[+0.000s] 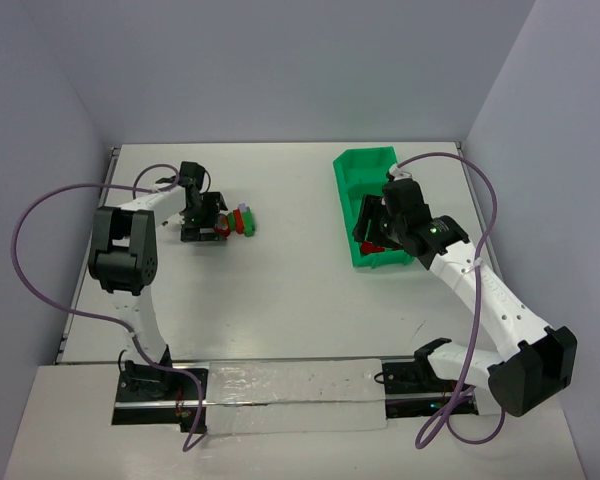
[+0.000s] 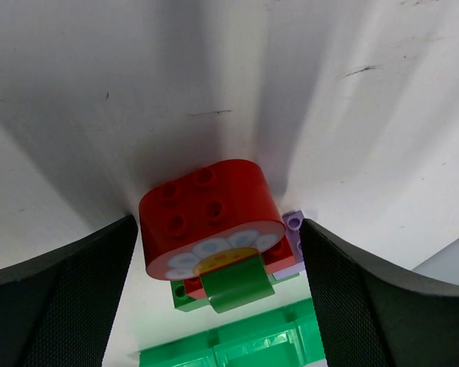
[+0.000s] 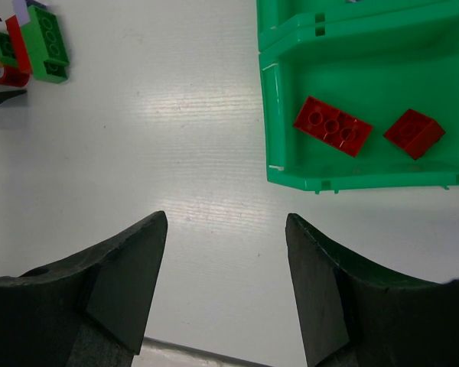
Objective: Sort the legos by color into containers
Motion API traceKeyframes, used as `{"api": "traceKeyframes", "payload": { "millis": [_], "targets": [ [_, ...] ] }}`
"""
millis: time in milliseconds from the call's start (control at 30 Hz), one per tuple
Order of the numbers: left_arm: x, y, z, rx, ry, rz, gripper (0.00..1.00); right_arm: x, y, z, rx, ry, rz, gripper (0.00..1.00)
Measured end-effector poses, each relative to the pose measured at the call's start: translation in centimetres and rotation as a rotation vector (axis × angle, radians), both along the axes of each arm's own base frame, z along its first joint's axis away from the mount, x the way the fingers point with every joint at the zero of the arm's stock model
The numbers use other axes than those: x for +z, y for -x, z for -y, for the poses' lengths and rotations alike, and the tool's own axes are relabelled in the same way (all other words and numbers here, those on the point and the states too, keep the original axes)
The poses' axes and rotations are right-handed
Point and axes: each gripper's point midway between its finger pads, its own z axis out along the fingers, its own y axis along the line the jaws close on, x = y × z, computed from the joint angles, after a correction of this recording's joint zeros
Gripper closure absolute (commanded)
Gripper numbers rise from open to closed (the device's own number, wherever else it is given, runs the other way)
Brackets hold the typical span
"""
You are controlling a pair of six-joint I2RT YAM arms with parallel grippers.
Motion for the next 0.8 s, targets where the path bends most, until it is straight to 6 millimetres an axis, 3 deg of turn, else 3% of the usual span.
{"api": "traceKeyframes", "payload": {
  "millis": [100, 200, 267, 467, 500, 567, 733, 800],
  "targets": [
    [-0.1, 0.0, 0.0, 0.008, 0.002, -0.004, 0.13, 0.0, 0.0, 0.0, 0.002, 0.001, 0.0, 0.29],
    [-0.2, 0.0, 0.0, 0.01, 0.001, -0.007, 0.25, 0.0, 0.0, 0.0, 0.004, 0.0, 0.0, 0.29],
    [-0.3, 0.0, 0.0, 0.01, 0.003, -0.01, 0.42, 0.0, 0.0, -0.1, 0.006, -0.002, -0.001, 0.29],
    [0.1, -0.4, 0.1, -0.035, -0.008, 0.008, 0.78, -0.1, 0.1, -0.4, 0.02, -0.009, -0.006, 0.29],
    [0.1, -0.5, 0.2, -0.052, -0.013, 0.013, 0.78, -0.1, 0.1, -0.4, 0.024, -0.01, -0.006, 0.3],
    [0.5, -0.9, 0.4, -0.114, -0.027, 0.028, 0.99, 0.0, 0.1, -1.0, 0.047, -0.027, -0.006, 0.3],
    [2.2, -1.7, 2.3, -0.318, -0.055, 0.107, 1.0, 1.0, -0.1, -4.2, 0.188, -0.11, 0.021, 0.32],
    [3.1, -1.7, 4.1, -0.432, -0.051, 0.154, 1.0, 1.5, 0.0, -6.1, 0.277, -0.145, 0.045, 0.32]
  ]
}}
